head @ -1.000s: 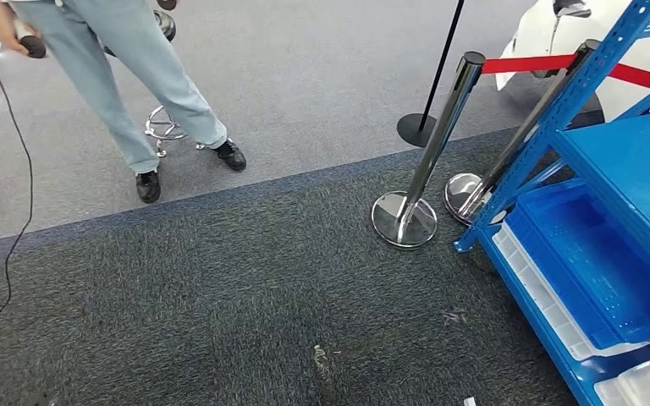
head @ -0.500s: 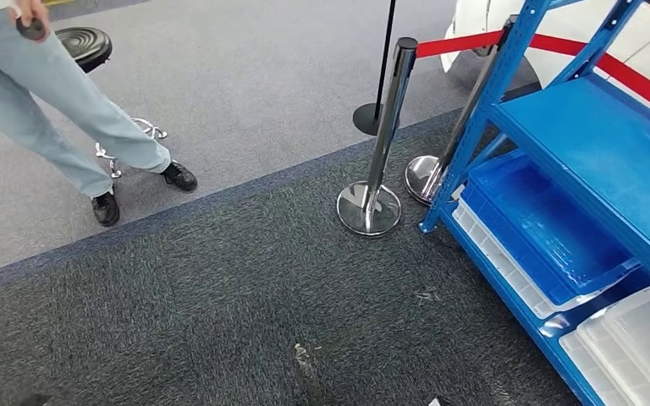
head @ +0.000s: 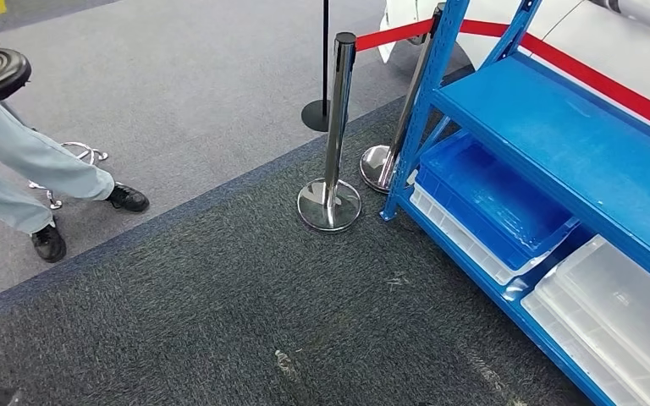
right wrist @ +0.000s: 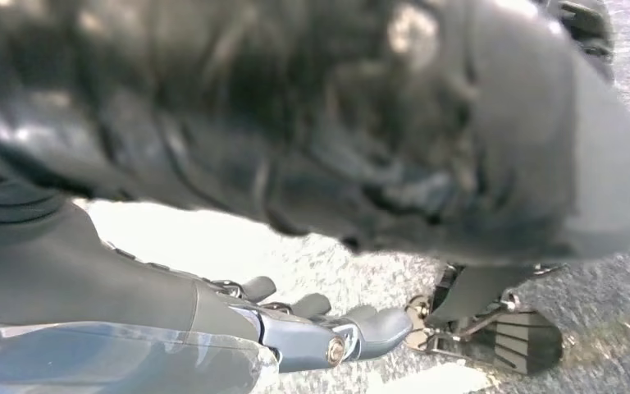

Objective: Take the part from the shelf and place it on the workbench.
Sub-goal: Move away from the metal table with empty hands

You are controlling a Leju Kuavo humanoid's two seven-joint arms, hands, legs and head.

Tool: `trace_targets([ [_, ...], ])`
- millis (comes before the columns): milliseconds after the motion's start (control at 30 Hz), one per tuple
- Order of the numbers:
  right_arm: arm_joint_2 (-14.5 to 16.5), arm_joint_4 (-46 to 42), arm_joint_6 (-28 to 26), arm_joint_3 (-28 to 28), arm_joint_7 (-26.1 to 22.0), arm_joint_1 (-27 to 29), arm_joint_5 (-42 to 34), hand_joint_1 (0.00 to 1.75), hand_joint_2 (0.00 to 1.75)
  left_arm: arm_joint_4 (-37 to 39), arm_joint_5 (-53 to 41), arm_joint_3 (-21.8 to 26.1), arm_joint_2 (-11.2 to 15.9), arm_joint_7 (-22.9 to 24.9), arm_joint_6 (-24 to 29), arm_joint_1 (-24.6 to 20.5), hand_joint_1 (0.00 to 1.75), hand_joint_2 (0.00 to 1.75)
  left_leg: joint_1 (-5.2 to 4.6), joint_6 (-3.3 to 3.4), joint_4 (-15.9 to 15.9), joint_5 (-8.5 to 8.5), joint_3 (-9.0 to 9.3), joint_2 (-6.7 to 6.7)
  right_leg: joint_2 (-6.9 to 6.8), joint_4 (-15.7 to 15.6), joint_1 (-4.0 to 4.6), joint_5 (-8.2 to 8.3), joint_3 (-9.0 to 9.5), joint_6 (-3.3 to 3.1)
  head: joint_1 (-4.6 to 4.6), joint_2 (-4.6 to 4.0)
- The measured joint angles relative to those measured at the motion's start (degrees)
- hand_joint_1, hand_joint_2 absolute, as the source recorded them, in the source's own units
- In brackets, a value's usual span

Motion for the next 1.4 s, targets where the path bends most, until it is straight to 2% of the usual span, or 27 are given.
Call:
trace_targets([
  [33,-0.5,0.0,-0.3,0.0,-0.9,0.1,-1.7,0.0,0.0,0.0,1.5,0.7,-0.2,-1.6,-0.9,-0.1,0.0,1.75,0.08,0.35,-0.2,0.14,0.06,0.36,-1.62,1.8,0.11,-1.2,-0.86,0.31,0.15,0.0],
  [100,-1.6,0.0,-0.5,-0.3,-3.6,-0.1,-5.9,0.0,0.0,0.1,3.3,2.0,-0.4,-5.3,-3.1,0.0,0.0,1.75,-0.06,0.74,-0.3,0.21,0.07,1.14,-5.04,8.6,0.07,-4.8,-4.02,0.84,0.46,0.0],
  [133,-2.2,0.0,-0.6,-0.6,-4.9,-0.3,-7.7,0.0,0.0,0.1,3.4,2.7,-0.5,-7.0,-4.2,0.1,0.0,1.75,-0.13,0.88,-0.3,0.19,0.02,1.59,-5.79,12.5,-0.06,-6.42,-5.9,1.03,0.5,0.0],
  [167,-2.7,0.0,-0.9,-0.9,-5.9,-0.4,-8.9,0.0,0.0,0.1,2.8,3.2,-0.5,-8.2,-4.9,0.1,0.0,1.75,-0.17,0.91,-0.3,0.16,0.01,1.94,-5.99,15.0,-0.15,-6.96,-7.06,1.1,0.51,0.0],
  [200,-3.2,0.0,-1.3,-1.1,-6.2,-0.4,-9.8,0.0,0.0,0.2,1.9,3.5,-0.5,-9.0,-5.3,0.1,0.0,1.75,-0.2,0.96,-0.3,0.13,0.04,2.26,-6.05,15.7,-0.2,-6.53,-7.32,1.1,0.53,0.0],
  [233,-3.7,0.0,-1.8,-1.4,-5.9,-0.4,-10.3,0.0,0.0,0.2,0.7,3.6,-0.5,-9.5,-5.5,0.1,0.0,1.75,-0.23,0.98,-0.3,0.09,0.13,2.52,-6.1,14.0,-0.2,-5.09,-6.43,0.99,0.53,0.0],
  [300,-4.7,0.0,-3.2,-1.9,-3.8,-0.5,-10.8,0.0,0.0,0.2,-1.6,3.6,-0.5,-9.2,-5.2,0.1,0.0,1.75,-0.34,0.96,-0.3,-0.04,0.39,3.01,-7.01,5.9,0.07,-1.41,-2.35,0.32,0.53,0.0],
  [367,-5.3,0.0,-4.5,-2.0,-1.2,-0.6,-10.3,0.0,0.0,0.2,-2.3,3.6,-0.5,-6.9,-3.6,0.1,0.0,1.75,-0.54,0.63,-0.2,-0.2,0.49,3.46,-8.11,-0.2,0.58,0.25,0.49,-0.43,0.49,0.0],
  [467,-5.5,0.0,-5.6,-2.0,2.5,-0.6,-10.0,0.0,0.0,0.2,-0.5,3.9,-0.5,0.7,2.0,0.1,0.0,1.75,-0.6,-0.28,-0.4,-0.32,0.7,4.36,-7.56,-1.3,0.8,0.28,0.79,-1.12,0.47,0.0],
  [533,-5.5,0.0,-5.6,-2.1,5.0,-0.5,-10.9,0.0,0.0,0.3,0.9,4.5,-0.7,6.6,7.0,0.0,0.0,1.75,-0.5,-0.96,0.8,-1.47,0.42,4.12,-6.91,-1.9,0.5,0.67,1.27,-1.72,0.34,0.0],
  [567,-5.4,0.0,-5.5,-2.2,6.1,-0.4,-11.5,0.0,0.0,0.3,1.2,5.0,-0.8,8.8,9.2,-0.1,0.0,1.75,-0.45,-1.25,2.8,-2.76,-0.38,3.67,-6.64,-2.2,0.3,0.89,1.51,-1.99,0.2,0.0],
  [633,-5.3,0.0,-5.1,-2.3,7.6,-0.4,-12.5,0.0,0.0,0.3,1.4,5.8,-1.1,11.8,12.3,-0.1,0.0,1.75,-0.32,-1.66,9.7,-6.26,-3.66,2.79,-6.06,-2.3,0.15,1.04,1.5,-2.21,-0.09,0.0],
  [700,-5.0,0.0,-4.3,-2.5,8.3,-0.3,-12.6,0.0,0.0,0.3,1.4,6.4,-1.5,13.7,14.0,-0.1,0.0,1.75,-0.27,-1.93,15.0,-7.58,-6.41,2.63,-5.36,-2.1,0.16,1.01,1.42,-2.27,-0.12,0.0],
  [733,-4.9,0.0,-3.7,-2.5,8.4,-0.3,-12.6,0.0,0.0,0.4,1.4,6.7,-1.8,14.3,14.7,-0.1,0.0,1.75,-0.27,-1.96,14.8,-6.71,-6.51,2.62,-4.98,-1.9,0.17,0.96,1.4,-2.26,-0.12,0.0],
  [767,-4.8,0.0,-3.2,-2.5,8.4,-0.3,-12.6,0.0,0.0,0.4,1.6,6.9,-1.9,14.9,15.3,-0.1,0.0,1.75,-0.26,-1.92,12.4,-4.86,-5.5,2.54,-4.55,-1.7,0.16,0.88,1.4,-2.21,-0.12,0.0],
  [800,-4.7,0.0,-2.6,-2.5,8.3,-0.3,-12.7,0.0,0.0,0.4,1.8,7.1,-2.0,15.2,15.9,-0.1,0.0,1.75,-0.24,-1.8,8.5,-2.73,-3.71,2.17,-4.11,-1.5,0.15,0.78,1.39,-2.09,-0.12,0.0],
  [867,-4.5,0.0,-1.4,-2.5,8.2,-0.3,-12.8,0.0,0.0,0.4,2.4,7.7,-2.2,15.2,16.6,-0.4,0.0,1.75,-0.31,-1.34,1.8,-0.33,-0.68,1.13,-3.31,-1.0,0.29,0.55,1.15,-1.64,-0.09,0.0],
  [967,-4.2,0.0,0.3,-2.5,8.1,-0.2,-13.1,0.0,0.0,0.5,3.1,8.4,-2.5,14.3,16.6,-0.7,0.0,1.75,-0.49,-0.39,0.1,-0.09,0.0,1.15,-2.51,-0.8,0.26,0.68,0.62,-0.88,-0.05,0.0],
  [1033,-4.2,0.0,0.9,-2.5,7.9,0.0,-13.3,0.0,0.0,0.5,2.9,8.6,-2.7,13.6,15.6,-0.8,0.0,1.75,-0.37,0.39,-0.2,0.27,0.05,1.73,-2.98,-0.1,0.21,0.13,0.2,-0.29,-0.01,0.0],
  [1100,-4.1,0.0,1.6,-2.5,7.6,0.0,-13.3,0.0,0.0,0.5,2.0,8.7,-2.7,12.6,13.9,-0.9,0.0,1.75,-0.2,1.03,-0.6,0.55,0.07,2.38,-4.54,4.0,0.17,-2.59,-1.66,0.29,0.26,0.0],
  [1167,-4.0,0.0,2.3,-2.5,7.2,0.0,-12.7,0.0,0.0,0.5,0.3,8.7,-2.7,11.4,11.8,-0.7,0.0,1.75,-0.24,1.24,-0.5,0.56,-0.06,3.12,-5.56,11.5,-0.09,-6.27,-5.07,0.71,0.49,0.0],
  [1200,-3.9,0.0,2.6,-2.5,7.0,0.0,-12.2,0.0,0.0,0.5,-1.2,8.7,-2.6,10.6,10.5,-0.7,0.0,1.75,-0.26,1.24,-0.5,0.54,-0.1,3.55,-5.73,14.5,-0.27,-7.25,-6.42,0.85,0.52,0.0],
  [1233,-3.7,0.0,2.7,-2.5,6.6,0.0,-11.7,0.0,0.0,0.5,-3.0,8.7,-2.4,9.6,9.1,-0.6,0.0,1.75,-0.26,1.22,-0.5,0.51,-0.1,3.99,-5.84,15.5,-0.41,-7.06,-6.82,0.91,0.53,0.0],
  [1267,-3.5,0.0,2.9,-2.5,6.2,0.1,-11.3,0.0,0.0,0.5,-5.0,8.5,-2.2,8.5,7.6,-0.6,0.0,1.75,-0.26,1.16,-0.5,0.46,-0.03,4.42,-6.02,14.2,-0.5,-5.83,-6.13,0.88,0.53,0.0],
  [1300,-3.3,0.0,3.2,-2.4,5.7,0.2,-11.2,0.0,0.0,0.5,-7.3,8.3,-1.9,7.1,6.2,-0.6,0.0,1.75,-0.26,1.05,-0.5,0.38,0.11,4.87,-6.52,10.8,-0.51,-3.83,-4.4,0.73,0.54,0.0],
  [1367,-3.0,0.0,3.8,-2.3,4.7,0.0,-10.9,0.0,0.0,0.5,-11.2,7.1,-1.2,4.4,4.0,-0.5,0.0,1.75,-0.43,0.66,-0.4,0.12,0.4,5.72,-8.75,2.7,-0.1,-0.86,-0.49,0.2,0.55,0.0],
  [1400,-2.7,0.0,4.0,-2.1,4.2,-0.1,-10.6,0.0,0.0,0.5,-12.8,6.4,-0.9,3.1,3.2,-0.4,0.0,1.75,-0.54,0.36,-0.4,0.01,0.52,6.18,-9.5,0.2,0.12,-0.21,0.61,-0.11,0.51,0.0],
])
